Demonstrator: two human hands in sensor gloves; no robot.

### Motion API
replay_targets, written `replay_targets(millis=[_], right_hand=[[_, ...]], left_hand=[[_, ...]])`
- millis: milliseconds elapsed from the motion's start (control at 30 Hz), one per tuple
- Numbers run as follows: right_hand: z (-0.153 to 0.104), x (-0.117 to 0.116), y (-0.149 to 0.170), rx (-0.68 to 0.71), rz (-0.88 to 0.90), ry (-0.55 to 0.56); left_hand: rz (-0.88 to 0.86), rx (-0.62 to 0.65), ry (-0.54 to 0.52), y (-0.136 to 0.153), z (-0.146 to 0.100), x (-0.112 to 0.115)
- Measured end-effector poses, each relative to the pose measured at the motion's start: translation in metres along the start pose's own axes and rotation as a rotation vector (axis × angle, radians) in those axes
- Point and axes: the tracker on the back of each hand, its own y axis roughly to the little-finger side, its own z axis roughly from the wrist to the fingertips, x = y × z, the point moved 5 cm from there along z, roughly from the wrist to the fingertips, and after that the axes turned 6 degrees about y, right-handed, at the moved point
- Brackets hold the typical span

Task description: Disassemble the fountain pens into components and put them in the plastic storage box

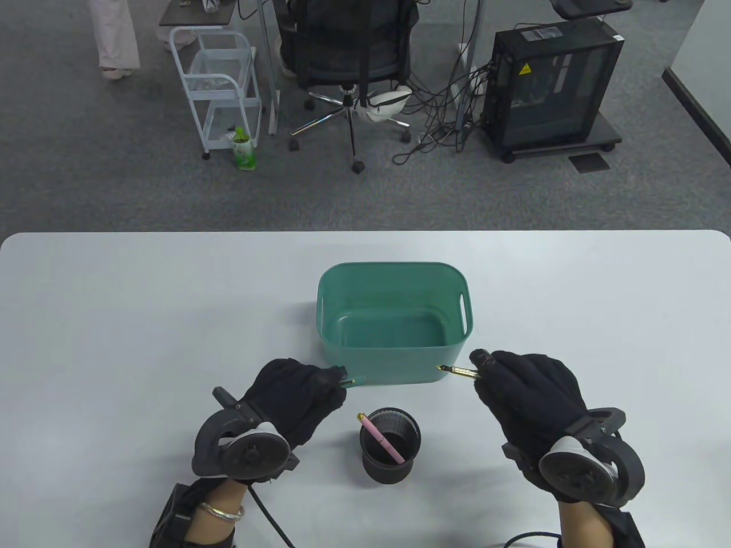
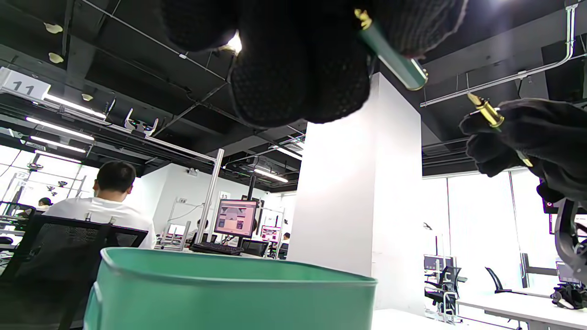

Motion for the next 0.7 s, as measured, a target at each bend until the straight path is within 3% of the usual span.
replay_targets(millis=[433, 700], right_hand=[[0.0, 0.006, 0.0, -0.002, -0.007, 0.016], [-0.001, 0.013, 0.002, -0.007, 0.014, 0.034]], left_hand=[[0.07, -0.038, 0.046, -0.003, 0.007, 0.014], [0.117, -0.144, 0.107, 0.003, 0.025, 0.018]])
